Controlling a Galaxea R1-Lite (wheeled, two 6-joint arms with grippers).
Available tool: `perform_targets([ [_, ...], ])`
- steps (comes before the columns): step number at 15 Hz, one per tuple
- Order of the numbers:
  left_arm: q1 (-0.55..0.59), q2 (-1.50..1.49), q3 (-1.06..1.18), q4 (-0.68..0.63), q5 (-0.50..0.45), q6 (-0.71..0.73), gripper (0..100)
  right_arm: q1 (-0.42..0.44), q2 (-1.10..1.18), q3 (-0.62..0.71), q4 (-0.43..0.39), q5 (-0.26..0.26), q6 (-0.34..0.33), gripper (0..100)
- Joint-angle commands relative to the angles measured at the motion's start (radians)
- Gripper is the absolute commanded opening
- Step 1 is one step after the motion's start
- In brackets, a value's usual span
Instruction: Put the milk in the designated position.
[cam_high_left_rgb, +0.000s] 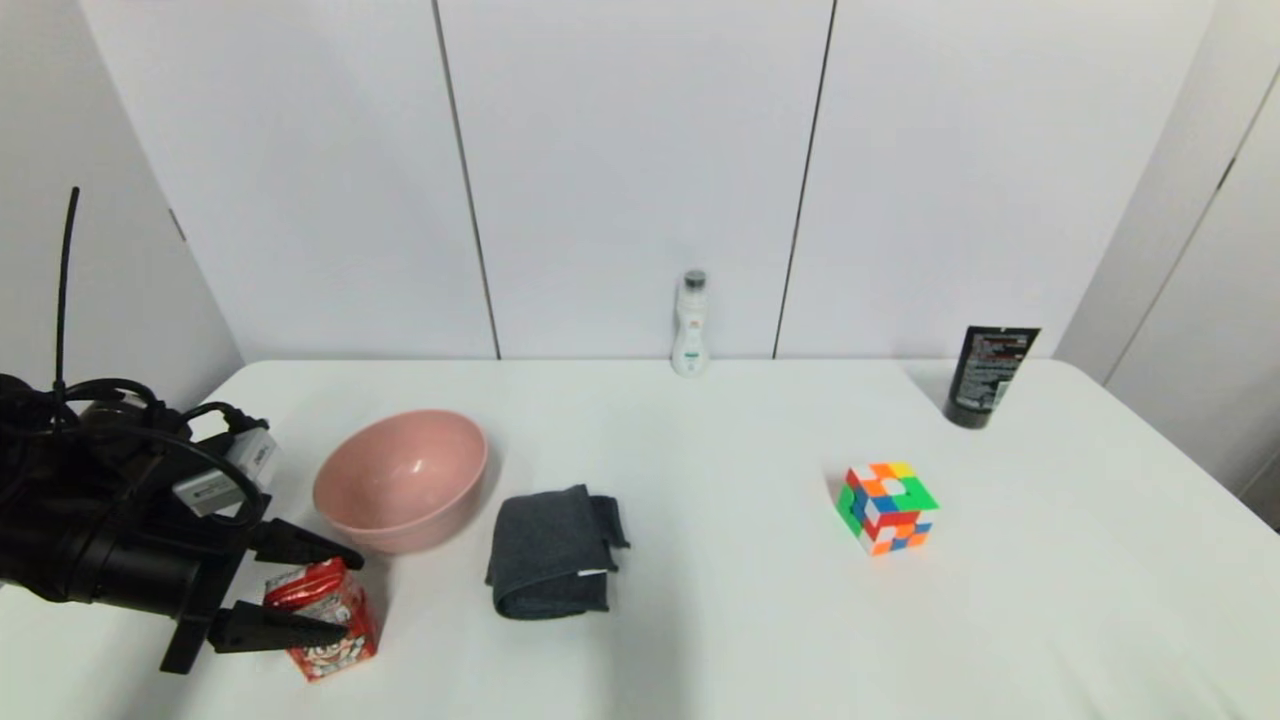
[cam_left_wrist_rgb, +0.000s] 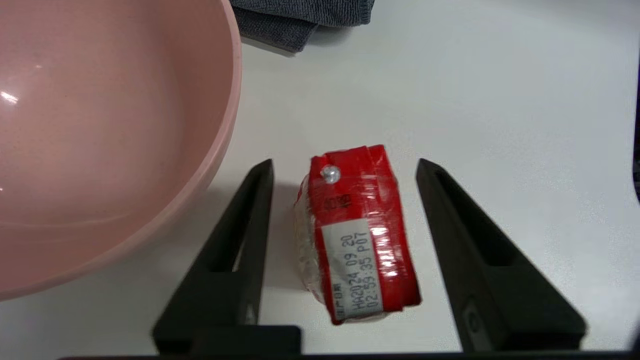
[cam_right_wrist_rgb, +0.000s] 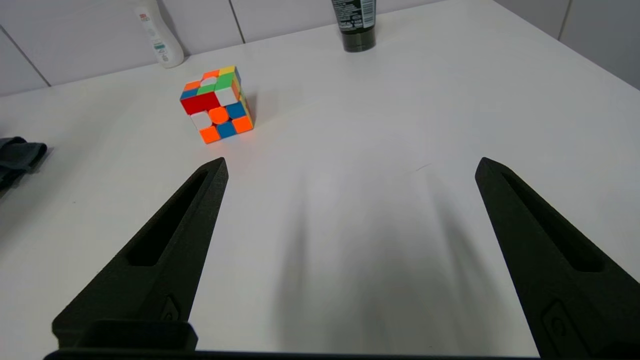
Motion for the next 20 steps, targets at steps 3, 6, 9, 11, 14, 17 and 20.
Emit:
perform_targets([
  [3,0.0,-0.091,0.032,0.005,-0.007,-0.053,100,0.0,0.001,0.0,0.0,0.0,0.001,100],
  [6,0.0,-0.195,0.041,0.003,-0.005,-0.136,100,0.0,0.001,0.0,0.0,0.0,0.001,100],
  [9,0.0,-0.333,0.044,-0.005,0.001,-0.289,100,0.0,0.001,0.0,0.0,0.0,0.001,100],
  [11,-0.003,-0.419,0.035,-0.032,0.042,-0.412,100,0.0,0.001,0.0,0.0,0.0,0.001,100],
  [14,-0.112,-0.573,0.044,-0.193,0.254,-0.734,100,0.0,0.001,0.0,0.0,0.0,0.001,100],
  [17,-0.235,-0.771,0.184,-0.483,0.602,-0.984,100,0.0,0.001,0.0,0.0,0.0,0.001,100],
  [20,-0.201,-0.941,0.388,-0.741,0.745,-1.044,100,0.0,0.001,0.0,0.0,0.0,0.001,100],
])
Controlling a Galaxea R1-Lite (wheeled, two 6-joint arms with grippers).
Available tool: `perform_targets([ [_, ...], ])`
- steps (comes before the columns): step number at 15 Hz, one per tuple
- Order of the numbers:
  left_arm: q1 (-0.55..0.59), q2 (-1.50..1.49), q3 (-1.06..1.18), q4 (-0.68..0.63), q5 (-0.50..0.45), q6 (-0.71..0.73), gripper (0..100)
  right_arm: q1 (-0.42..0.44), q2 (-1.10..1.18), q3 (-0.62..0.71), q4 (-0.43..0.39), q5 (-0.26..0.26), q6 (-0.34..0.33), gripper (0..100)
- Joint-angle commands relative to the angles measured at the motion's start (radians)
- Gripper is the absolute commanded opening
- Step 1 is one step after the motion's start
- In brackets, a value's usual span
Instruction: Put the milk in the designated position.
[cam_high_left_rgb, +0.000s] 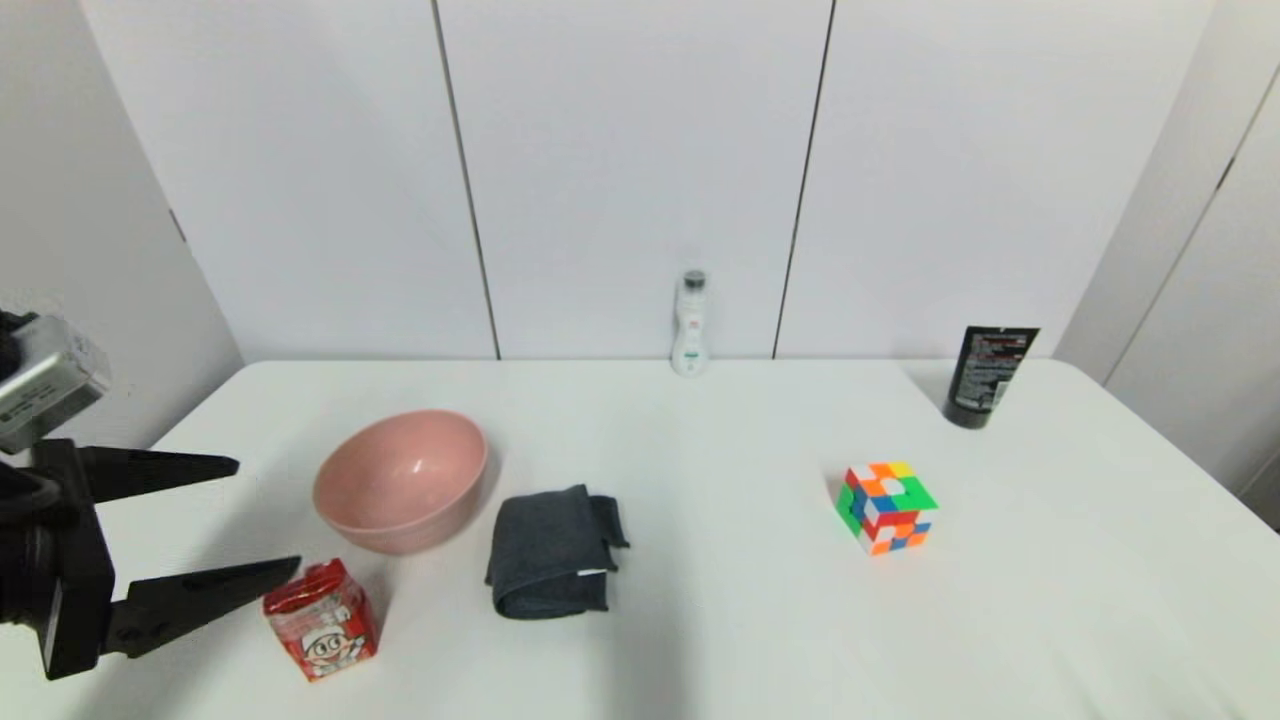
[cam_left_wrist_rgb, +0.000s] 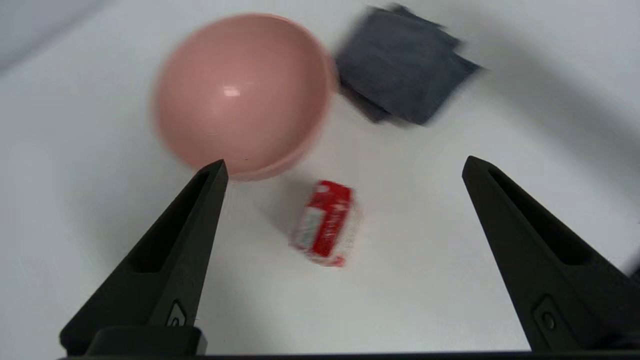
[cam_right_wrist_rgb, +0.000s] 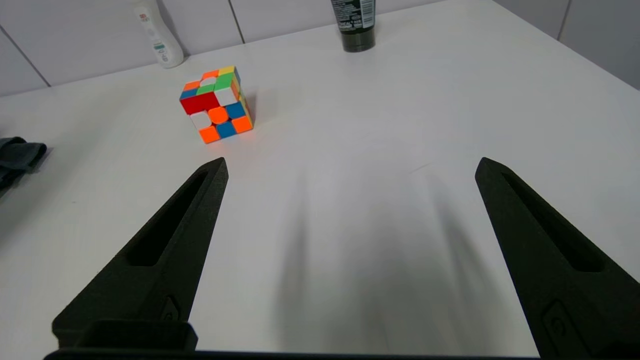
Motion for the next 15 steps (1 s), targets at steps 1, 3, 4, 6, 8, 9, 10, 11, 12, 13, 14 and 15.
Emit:
perform_targets([
  [1,0.031,-0.342,0.333,-0.446,0.242,-0.144,100,0.0,0.001,0.0,0.0,0.0,0.002,100],
  [3,0.064,-0.481,0.469,-0.509,0.244,-0.173,100,0.0,0.001,0.0,0.0,0.0,0.002,100],
  [4,0.062,-0.555,0.519,-0.507,0.245,-0.198,100,0.0,0.001,0.0,0.0,0.0,0.002,100],
  [6,0.062,-0.701,0.607,-0.504,0.251,-0.238,100,0.0,0.001,0.0,0.0,0.0,0.002,100],
  [8,0.06,-0.837,0.672,-0.478,0.371,-0.245,100,0.0,0.001,0.0,0.0,0.0,0.002,100],
  [9,0.059,-0.882,0.689,-0.463,0.429,-0.244,100,0.0,0.001,0.0,0.0,0.0,0.002,100],
  [10,0.053,-0.922,0.71,-0.446,0.464,-0.242,100,0.0,0.001,0.0,0.0,0.0,0.002,100],
  [11,0.039,-0.96,0.732,-0.431,0.467,-0.242,100,0.0,0.001,0.0,0.0,0.0,0.002,100],
  [12,0.039,-1.001,0.738,-0.394,0.467,-0.242,100,0.0,0.001,0.0,0.0,0.0,0.002,100],
  [13,0.037,-1.041,0.738,-0.312,0.46,-0.244,100,0.0,0.001,0.0,0.0,0.0,0.002,100],
  [14,0.039,-1.038,0.738,-0.316,0.449,-0.247,100,0.0,0.001,0.0,0.0,0.0,0.002,100],
  [15,0.037,-1.038,0.738,-0.314,0.434,-0.256,100,0.0,0.001,0.0,0.0,0.0,0.002,100],
])
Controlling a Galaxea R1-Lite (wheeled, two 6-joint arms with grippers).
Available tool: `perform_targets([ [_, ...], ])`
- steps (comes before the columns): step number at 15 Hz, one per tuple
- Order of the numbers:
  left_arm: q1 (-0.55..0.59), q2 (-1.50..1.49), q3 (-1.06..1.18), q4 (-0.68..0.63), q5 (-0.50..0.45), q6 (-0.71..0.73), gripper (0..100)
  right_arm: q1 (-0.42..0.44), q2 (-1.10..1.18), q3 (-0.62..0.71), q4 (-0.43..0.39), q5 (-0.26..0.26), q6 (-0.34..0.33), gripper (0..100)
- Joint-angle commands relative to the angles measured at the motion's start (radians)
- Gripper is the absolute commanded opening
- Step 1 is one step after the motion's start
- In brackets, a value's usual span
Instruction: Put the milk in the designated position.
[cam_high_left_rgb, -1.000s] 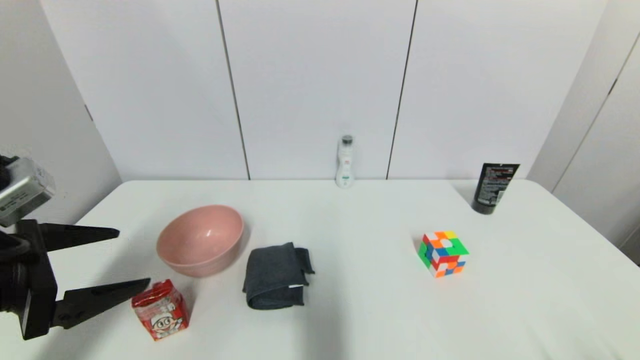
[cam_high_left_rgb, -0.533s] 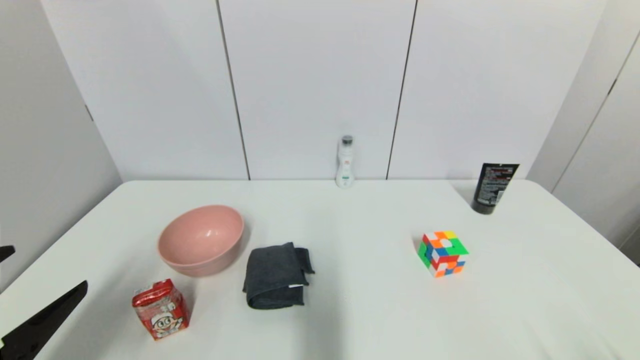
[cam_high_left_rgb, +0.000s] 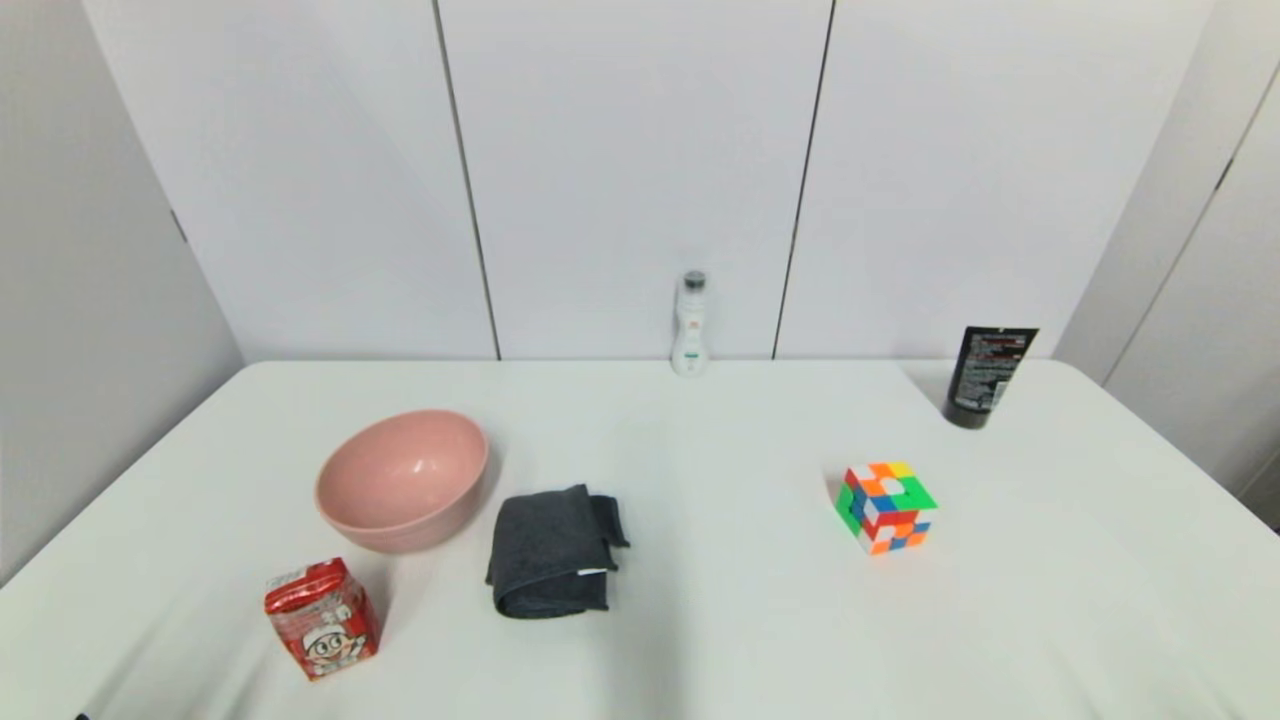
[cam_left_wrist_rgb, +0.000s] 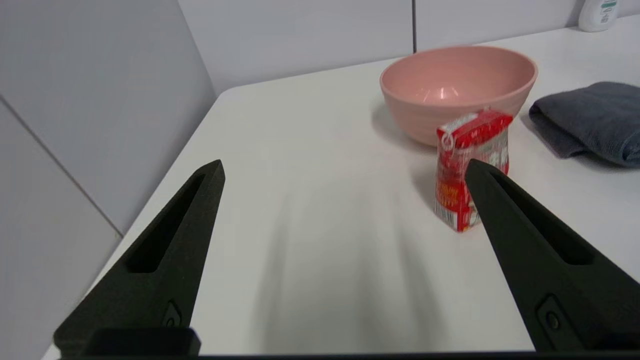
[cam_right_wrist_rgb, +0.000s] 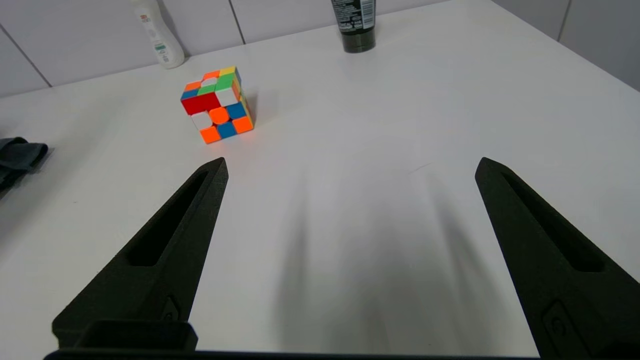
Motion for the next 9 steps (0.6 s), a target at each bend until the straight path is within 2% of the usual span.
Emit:
perform_targets([
  [1,-0.007,-0.104,0.019,0.116,-0.051,-0.042,100,0.0,0.001,0.0,0.0,0.0,0.001,100],
  [5,-0.007,-0.103,0.019,0.121,-0.004,-0.236,100,0.0,0.001,0.0,0.0,0.0,0.001,100],
  [9,-0.007,-0.103,0.019,0.121,-0.004,-0.233,100,0.0,0.001,0.0,0.0,0.0,0.001,100],
])
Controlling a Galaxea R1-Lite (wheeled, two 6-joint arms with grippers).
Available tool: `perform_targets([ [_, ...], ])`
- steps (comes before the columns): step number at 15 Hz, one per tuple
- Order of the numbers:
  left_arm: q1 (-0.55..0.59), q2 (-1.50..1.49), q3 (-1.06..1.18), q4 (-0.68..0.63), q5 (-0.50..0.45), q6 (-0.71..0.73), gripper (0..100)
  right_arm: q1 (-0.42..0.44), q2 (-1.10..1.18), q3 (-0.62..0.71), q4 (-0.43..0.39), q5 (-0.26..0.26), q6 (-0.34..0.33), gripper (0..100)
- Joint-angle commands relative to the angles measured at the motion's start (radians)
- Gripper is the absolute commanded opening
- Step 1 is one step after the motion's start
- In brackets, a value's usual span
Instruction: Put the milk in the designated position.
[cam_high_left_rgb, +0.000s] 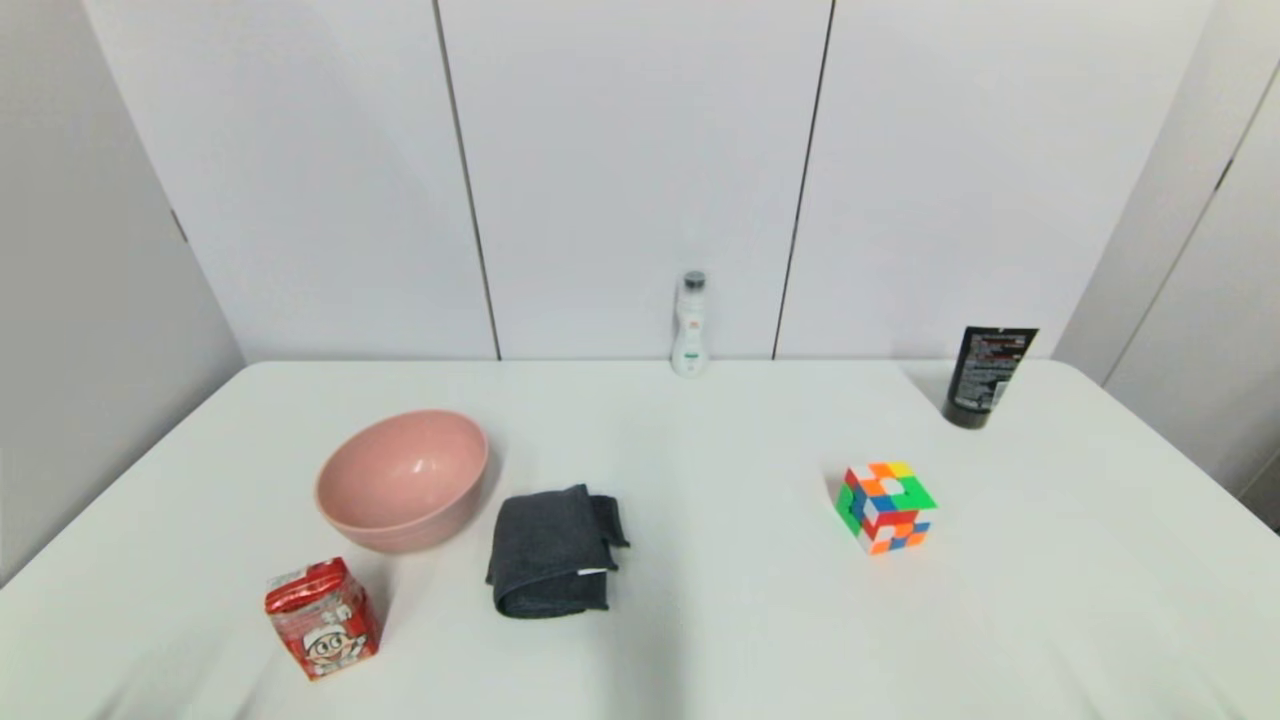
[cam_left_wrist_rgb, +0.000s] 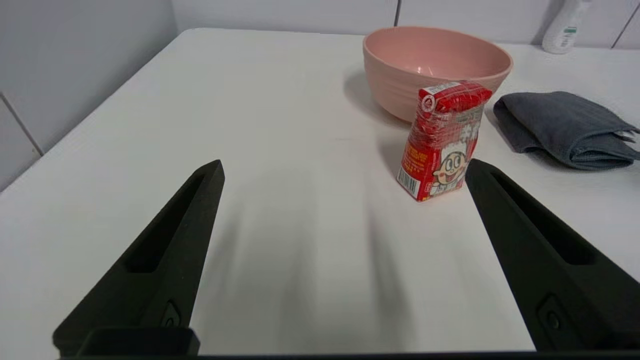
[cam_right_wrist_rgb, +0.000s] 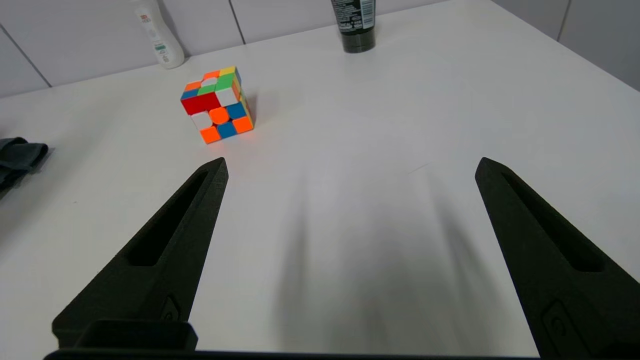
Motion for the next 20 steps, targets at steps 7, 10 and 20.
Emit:
perform_targets([
  [7,0.0,0.0,0.0,-0.001,0.0,0.002,100,0.0,0.001,0.0,0.0,0.0,0.001,100],
  [10,0.0,0.0,0.0,-0.001,0.0,0.001,100,0.0,0.001,0.0,0.0,0.0,-0.001,100],
  [20,0.0,0.0,0.0,-0.001,0.0,0.002,100,0.0,0.001,0.0,0.0,0.006,-0.013,100],
])
